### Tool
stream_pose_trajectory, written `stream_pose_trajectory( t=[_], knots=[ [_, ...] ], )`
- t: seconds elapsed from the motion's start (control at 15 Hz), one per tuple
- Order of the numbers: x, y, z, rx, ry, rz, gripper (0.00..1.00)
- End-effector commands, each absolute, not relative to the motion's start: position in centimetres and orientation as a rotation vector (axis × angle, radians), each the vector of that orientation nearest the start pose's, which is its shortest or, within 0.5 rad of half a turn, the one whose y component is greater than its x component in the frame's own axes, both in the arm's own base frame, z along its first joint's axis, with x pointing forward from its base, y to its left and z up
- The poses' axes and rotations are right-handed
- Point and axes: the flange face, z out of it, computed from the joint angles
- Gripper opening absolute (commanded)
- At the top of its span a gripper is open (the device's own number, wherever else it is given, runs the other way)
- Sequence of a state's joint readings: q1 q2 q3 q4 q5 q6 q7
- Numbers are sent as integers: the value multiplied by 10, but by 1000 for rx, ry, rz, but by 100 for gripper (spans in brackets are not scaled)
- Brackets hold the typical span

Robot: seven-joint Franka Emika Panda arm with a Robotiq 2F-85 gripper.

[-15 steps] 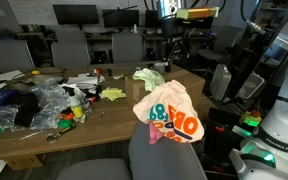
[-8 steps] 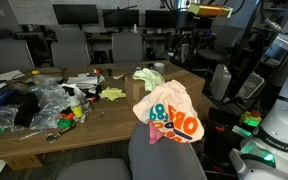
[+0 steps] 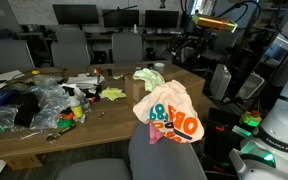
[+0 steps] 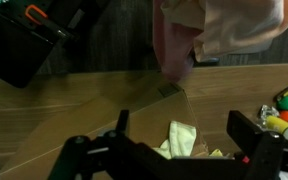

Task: Pick up the clothes from the box and put it on the table.

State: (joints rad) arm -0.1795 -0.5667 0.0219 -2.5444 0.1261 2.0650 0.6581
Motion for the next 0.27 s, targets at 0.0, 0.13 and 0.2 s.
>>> stream_pose_trajectory(
  t=[0.0,0.13,0.2],
  knots=[
    [362,-71,465,-2597,1448,-271,100],
    [372,-70,462,-2645,1408,-214,100],
    [369,-74,459,-2624,1434,-246,100]
  ],
)
